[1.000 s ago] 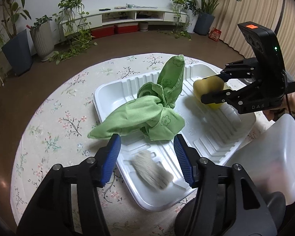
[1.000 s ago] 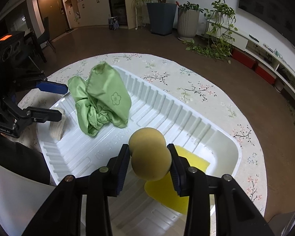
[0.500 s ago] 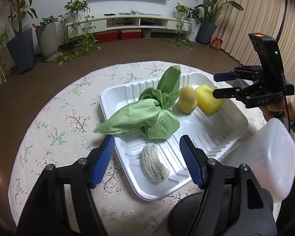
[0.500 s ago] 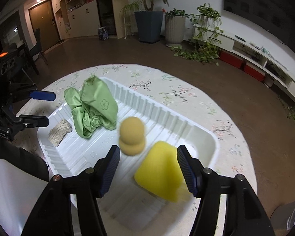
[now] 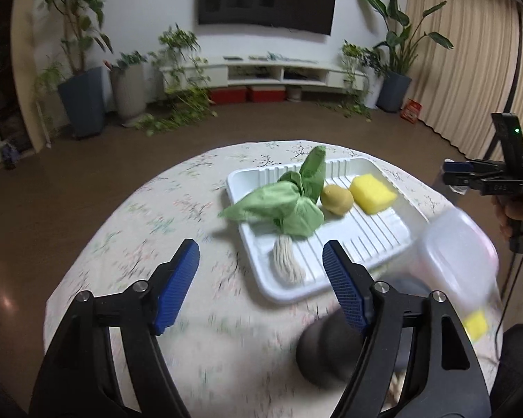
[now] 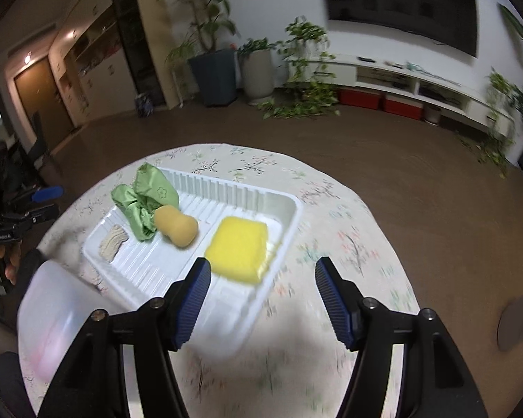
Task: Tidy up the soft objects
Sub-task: 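Withdraw both open tools from the tray back toward the remaining items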
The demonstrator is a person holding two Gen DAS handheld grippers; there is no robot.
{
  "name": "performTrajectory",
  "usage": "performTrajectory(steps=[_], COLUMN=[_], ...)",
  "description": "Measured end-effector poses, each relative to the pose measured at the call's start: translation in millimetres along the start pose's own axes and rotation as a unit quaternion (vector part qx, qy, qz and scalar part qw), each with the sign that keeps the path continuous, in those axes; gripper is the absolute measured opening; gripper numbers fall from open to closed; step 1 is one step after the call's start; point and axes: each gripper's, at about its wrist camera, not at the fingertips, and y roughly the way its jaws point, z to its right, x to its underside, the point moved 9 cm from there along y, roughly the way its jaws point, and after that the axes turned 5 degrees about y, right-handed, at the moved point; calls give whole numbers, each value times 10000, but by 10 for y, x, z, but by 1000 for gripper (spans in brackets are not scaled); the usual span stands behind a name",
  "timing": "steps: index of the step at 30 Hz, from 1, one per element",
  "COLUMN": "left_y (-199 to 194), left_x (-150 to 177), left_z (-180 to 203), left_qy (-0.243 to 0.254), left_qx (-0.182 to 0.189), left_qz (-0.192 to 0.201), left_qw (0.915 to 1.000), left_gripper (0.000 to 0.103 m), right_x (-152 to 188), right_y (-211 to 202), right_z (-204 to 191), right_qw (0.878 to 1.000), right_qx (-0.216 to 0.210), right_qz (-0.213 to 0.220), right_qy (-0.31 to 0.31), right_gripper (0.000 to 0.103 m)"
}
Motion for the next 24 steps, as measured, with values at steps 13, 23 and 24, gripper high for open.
performTrajectory(steps=[13, 23, 24], left_y=[-1232, -1602, -1618], left_x=[944, 1226, 1252], left_z=[633, 874, 879], left_qy=[-606, -900, -926], left_qx=[-1283, -1554, -1559], left_qz=[50, 28, 17], left_qw=[9899, 9838, 9834], left_gripper=[80, 80, 80], right_x=[1350, 1962, 1941], right_y=[-1010, -1089, -1127], right_z=[-251, -604, -626], right_qw=[9917, 9845, 9850], right_qx=[25, 56, 74], right_qz=[533, 555, 680], right_qy=[1171, 1665, 1582], right_gripper=[72, 75, 77])
